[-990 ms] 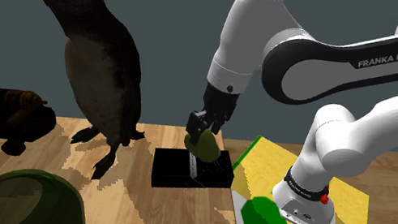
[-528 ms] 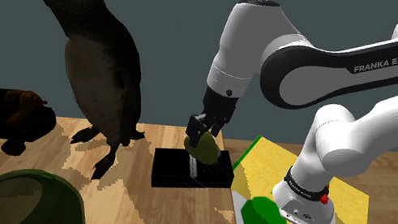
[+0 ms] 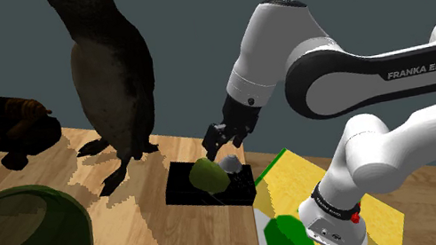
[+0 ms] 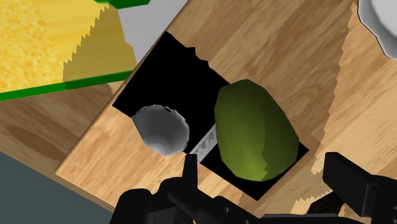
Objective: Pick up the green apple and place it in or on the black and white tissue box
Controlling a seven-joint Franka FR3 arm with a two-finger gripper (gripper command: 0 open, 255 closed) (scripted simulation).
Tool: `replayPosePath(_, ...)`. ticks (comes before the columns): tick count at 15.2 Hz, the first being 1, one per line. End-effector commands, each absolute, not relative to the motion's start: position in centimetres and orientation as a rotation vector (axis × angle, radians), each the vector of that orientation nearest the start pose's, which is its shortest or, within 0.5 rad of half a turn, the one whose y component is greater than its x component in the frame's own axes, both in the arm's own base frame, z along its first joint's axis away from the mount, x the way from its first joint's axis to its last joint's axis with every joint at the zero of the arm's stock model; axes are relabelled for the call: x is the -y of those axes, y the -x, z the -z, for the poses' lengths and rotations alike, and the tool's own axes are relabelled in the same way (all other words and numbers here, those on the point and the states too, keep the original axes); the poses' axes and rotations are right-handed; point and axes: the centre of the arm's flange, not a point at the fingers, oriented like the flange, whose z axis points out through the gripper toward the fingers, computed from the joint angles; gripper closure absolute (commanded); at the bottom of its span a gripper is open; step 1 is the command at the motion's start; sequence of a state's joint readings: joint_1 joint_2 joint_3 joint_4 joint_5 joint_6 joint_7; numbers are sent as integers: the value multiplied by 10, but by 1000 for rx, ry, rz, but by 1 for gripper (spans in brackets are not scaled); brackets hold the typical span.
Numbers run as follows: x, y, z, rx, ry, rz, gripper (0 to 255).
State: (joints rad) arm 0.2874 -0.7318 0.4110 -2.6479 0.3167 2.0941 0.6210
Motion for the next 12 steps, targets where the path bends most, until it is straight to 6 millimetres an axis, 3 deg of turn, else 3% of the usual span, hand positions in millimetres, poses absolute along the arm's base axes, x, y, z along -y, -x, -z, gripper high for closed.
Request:
replayPosePath(1, -240, -260, -473, -213, 3030, 175, 0)
replayPosePath(4, -236, -256, -509, -213, 3030, 175, 0)
replayPosePath(12, -236, -256, -509, -213, 3030, 175, 0)
